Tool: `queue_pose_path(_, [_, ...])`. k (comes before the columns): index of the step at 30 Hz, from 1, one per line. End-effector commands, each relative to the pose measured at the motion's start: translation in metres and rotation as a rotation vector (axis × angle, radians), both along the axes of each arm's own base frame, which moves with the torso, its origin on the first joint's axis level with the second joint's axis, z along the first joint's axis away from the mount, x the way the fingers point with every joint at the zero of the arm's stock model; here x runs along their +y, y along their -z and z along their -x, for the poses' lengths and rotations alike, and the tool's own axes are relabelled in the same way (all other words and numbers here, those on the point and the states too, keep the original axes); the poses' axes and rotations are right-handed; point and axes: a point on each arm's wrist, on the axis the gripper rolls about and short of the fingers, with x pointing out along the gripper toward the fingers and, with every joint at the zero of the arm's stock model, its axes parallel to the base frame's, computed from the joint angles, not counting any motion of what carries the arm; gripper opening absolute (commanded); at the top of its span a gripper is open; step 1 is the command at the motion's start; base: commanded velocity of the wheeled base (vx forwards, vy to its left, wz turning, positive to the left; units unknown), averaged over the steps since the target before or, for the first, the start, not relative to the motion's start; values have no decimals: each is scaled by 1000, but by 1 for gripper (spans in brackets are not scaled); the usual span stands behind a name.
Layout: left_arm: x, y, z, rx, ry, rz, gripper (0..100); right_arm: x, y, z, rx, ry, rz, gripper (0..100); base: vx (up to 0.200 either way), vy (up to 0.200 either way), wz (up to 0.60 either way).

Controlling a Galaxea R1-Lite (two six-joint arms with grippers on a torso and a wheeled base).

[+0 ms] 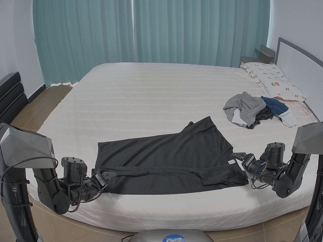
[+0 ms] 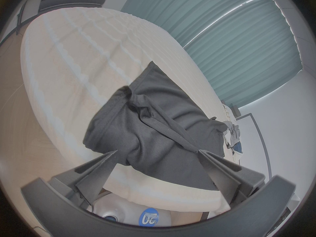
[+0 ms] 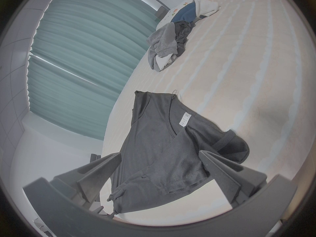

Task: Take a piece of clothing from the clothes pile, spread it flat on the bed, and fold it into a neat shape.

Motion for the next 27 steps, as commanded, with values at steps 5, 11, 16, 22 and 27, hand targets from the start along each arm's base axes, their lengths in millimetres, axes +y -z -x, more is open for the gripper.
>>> queue_pose_path(5, [-10,-2,3,-14,-12,-36,100,1,2,0,6,-3,1,100,0,0,0])
queue_pose_path(11, [-10,-3,0,-23,-22,-35,100,3,6,1,20,-12,6,100,167,0,0])
queue_pose_path(16, [-8,-8,-11,-65,-40,-26,100,1,8,0,25,-8,13,100,160,0,0])
queue_pose_path(22, [9,-17,-19,-98,-100,-25,100,-1,16,1,49,-49,10,100,0,0,0])
queue_pose_path(27, [26,-18,-25,-93,-153,-28,100,-3,20,1,60,-55,22,100,0,0,0])
